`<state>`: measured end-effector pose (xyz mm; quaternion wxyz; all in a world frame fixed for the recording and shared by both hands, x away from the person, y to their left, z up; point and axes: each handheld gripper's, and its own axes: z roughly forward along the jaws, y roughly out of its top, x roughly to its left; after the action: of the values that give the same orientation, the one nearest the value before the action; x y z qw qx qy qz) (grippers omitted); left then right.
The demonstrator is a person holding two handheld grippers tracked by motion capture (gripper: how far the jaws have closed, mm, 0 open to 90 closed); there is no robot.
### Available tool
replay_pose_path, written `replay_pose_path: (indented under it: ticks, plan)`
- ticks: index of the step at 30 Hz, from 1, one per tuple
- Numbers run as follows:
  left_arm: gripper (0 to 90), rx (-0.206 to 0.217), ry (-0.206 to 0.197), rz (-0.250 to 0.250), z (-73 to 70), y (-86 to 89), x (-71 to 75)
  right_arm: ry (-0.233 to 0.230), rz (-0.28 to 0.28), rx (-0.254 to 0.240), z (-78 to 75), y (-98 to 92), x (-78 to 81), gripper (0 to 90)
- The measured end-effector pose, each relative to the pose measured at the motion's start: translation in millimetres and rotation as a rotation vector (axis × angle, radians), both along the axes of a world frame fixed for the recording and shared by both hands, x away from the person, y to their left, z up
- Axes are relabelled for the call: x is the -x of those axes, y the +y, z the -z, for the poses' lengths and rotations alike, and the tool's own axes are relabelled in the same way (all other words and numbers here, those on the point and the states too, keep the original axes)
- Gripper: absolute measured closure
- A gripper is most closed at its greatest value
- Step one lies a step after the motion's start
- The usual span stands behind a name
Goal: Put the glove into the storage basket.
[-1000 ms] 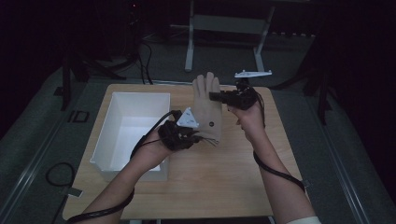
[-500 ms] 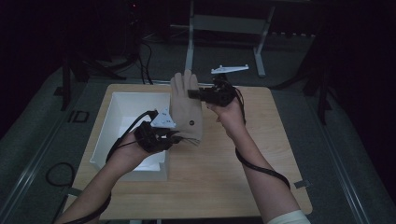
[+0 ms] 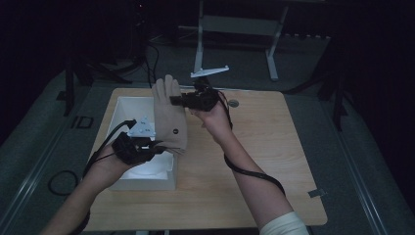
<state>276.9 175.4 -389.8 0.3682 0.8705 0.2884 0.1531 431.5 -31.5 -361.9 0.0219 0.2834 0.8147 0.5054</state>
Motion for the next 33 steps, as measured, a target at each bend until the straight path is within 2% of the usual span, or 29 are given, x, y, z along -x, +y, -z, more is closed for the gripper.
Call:
replay_pose_path:
  ticks: [9, 15, 19, 24, 27, 29, 33]
  plan:
    - [80.3, 0.005, 0.005, -0.037, 5.7, 28.1, 6.5, 0.015, -0.034, 0.013, 4.4, 33.3, -1.0, 73.1]
    - [80.3, 0.014, 0.020, -0.068, 21.1, 39.5, 7.8, 0.017, -0.032, 0.037, 14.0, 49.2, 1.0, 73.1]
    - [80.2, 0.016, 0.033, -0.091, 35.4, 40.1, 7.4, 0.035, -0.025, 0.055, 27.2, 53.6, -0.8, 73.1]
    - [80.2, -0.004, 0.046, -0.104, 50.2, 37.5, 10.0, 0.063, -0.024, 0.085, 44.7, 56.1, -2.9, 73.2]
    - [80.2, -0.009, 0.061, -0.116, 59.1, 37.0, 10.1, 0.055, -0.023, 0.120, 54.1, 61.9, -1.9, 73.3]
    - [80.2, -0.038, 0.063, -0.124, 64.9, 35.2, 10.5, 0.068, -0.023, 0.131, 60.4, 64.9, -2.9, 73.3]
    - [80.2, -0.064, 0.067, -0.138, 72.1, 31.0, 11.2, 0.087, -0.022, 0.155, 71.0, 69.4, -5.1, 73.3]
